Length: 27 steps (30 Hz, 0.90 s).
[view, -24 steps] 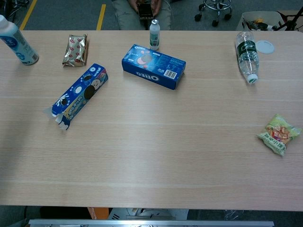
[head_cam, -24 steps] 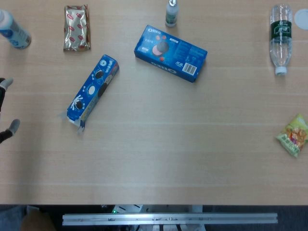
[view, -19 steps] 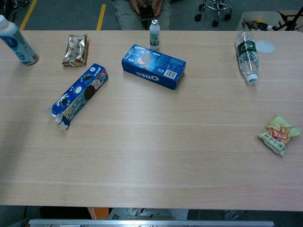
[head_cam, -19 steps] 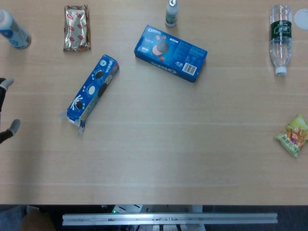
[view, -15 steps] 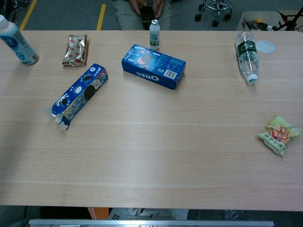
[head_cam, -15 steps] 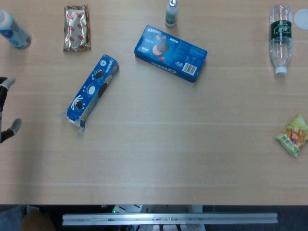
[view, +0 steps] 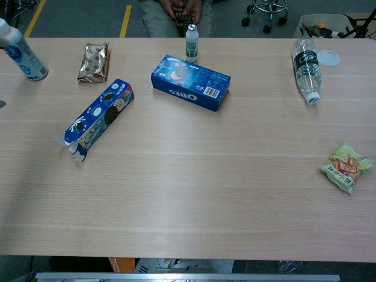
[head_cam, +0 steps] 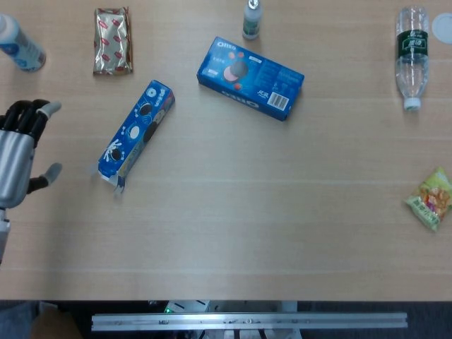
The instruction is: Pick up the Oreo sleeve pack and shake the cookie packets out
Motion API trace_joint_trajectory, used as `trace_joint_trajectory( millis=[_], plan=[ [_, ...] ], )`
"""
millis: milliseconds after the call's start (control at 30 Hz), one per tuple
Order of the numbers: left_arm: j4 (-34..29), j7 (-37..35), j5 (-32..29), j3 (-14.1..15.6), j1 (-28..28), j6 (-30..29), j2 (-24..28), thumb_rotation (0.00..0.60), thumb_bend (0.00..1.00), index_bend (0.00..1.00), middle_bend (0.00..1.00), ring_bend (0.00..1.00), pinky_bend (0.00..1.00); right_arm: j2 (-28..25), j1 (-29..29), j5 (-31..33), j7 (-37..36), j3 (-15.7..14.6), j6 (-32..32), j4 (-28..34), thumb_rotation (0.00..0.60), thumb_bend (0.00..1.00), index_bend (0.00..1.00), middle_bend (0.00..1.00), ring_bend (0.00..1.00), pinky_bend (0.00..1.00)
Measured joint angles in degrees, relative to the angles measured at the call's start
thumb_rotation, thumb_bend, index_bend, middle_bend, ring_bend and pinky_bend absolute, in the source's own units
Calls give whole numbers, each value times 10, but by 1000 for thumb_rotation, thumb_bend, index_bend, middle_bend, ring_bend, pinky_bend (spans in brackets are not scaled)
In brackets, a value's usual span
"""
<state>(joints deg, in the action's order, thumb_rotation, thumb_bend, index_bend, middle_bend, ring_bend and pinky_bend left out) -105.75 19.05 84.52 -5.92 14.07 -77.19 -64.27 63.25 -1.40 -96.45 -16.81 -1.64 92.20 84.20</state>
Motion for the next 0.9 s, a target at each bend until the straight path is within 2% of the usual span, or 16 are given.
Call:
trace_joint_trajectory(
  millis=[167, 500, 767, 900],
  plan=[
    [-11, 8, -15, -14, 42, 50, -10, 600, 168, 189, 219, 205, 400, 2, -2, 2, 1, -1, -6, -3, 600, 304, 731, 688, 715, 716],
    [19, 70, -101, -37, 120, 134, -91, 600, 167, 153, 201, 205, 397, 4, -3, 12, -6, 2, -13, -13, 600, 304, 731, 687, 715, 716],
    [61, 114, -173, -33, 159, 177, -145, 600, 167, 38, 137, 187, 391, 8, -3, 19, -16, 4, -17, -24, 600, 304, 731, 683, 715, 716],
    [82, 130, -207, -24, 171, 191, -170, 600, 152, 0, 39, 100, 354, 10, -2, 22, -23, 4, -19, -32, 600, 304, 731, 683, 715, 716]
  ],
)
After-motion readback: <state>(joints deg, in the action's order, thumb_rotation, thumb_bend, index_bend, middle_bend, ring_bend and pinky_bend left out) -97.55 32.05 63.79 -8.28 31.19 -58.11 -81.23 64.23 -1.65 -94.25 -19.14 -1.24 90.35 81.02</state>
